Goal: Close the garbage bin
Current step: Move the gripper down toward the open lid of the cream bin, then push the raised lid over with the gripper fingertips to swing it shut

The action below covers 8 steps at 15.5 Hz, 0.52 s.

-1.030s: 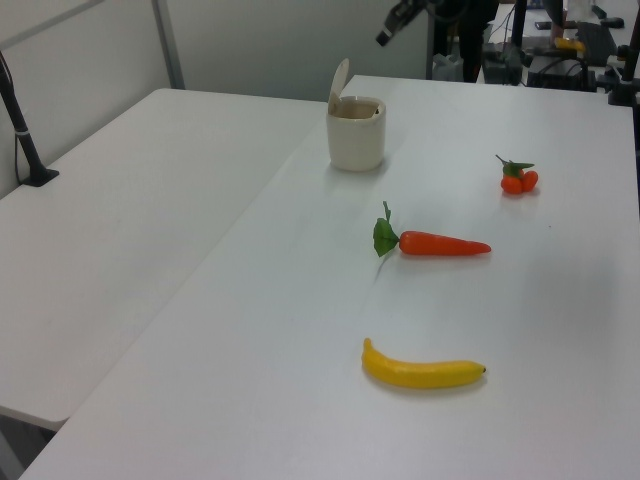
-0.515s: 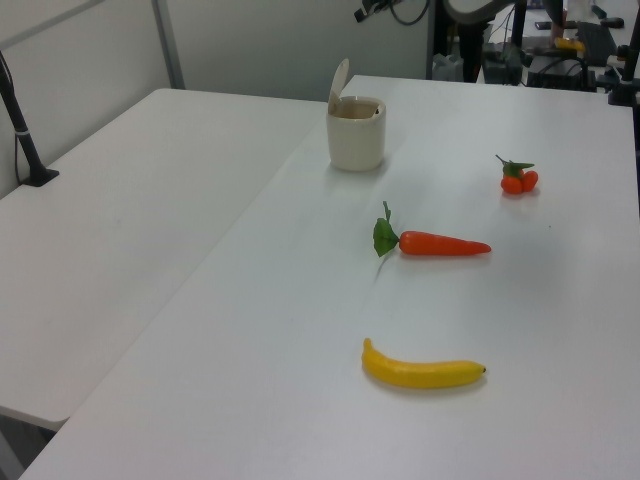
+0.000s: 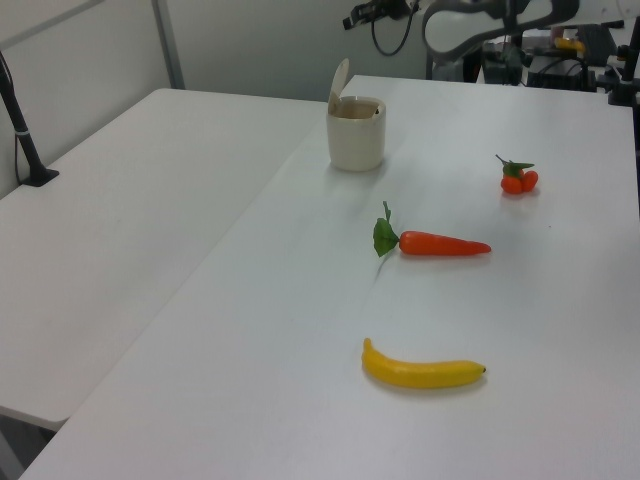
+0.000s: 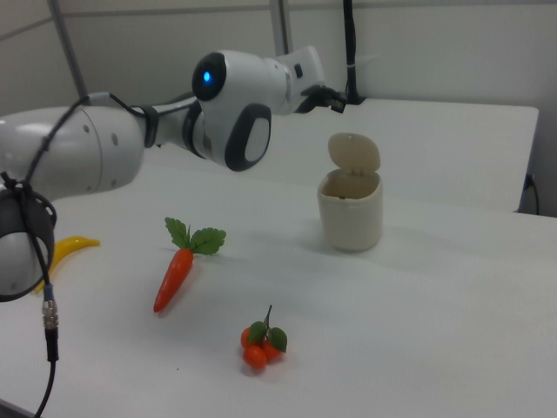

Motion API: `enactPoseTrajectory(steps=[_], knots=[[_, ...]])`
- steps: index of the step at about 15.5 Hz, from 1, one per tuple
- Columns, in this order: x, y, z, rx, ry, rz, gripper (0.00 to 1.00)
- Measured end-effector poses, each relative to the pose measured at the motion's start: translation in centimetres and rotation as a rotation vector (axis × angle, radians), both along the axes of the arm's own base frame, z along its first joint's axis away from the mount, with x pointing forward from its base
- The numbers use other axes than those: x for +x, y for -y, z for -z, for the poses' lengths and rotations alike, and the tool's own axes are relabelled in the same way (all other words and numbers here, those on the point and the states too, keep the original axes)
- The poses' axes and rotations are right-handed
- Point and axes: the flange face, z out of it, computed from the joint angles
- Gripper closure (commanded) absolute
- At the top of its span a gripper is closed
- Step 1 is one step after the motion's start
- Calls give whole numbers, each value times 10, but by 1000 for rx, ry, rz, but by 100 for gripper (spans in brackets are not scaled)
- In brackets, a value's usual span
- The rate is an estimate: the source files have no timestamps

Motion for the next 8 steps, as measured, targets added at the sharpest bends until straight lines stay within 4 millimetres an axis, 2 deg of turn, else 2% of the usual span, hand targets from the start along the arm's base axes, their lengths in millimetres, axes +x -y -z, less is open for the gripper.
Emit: enactPoseTrajectory(steps=[4, 8], knots=[[12, 1, 32, -12, 36, 3, 100], [23, 1, 55, -13, 24, 1, 100]])
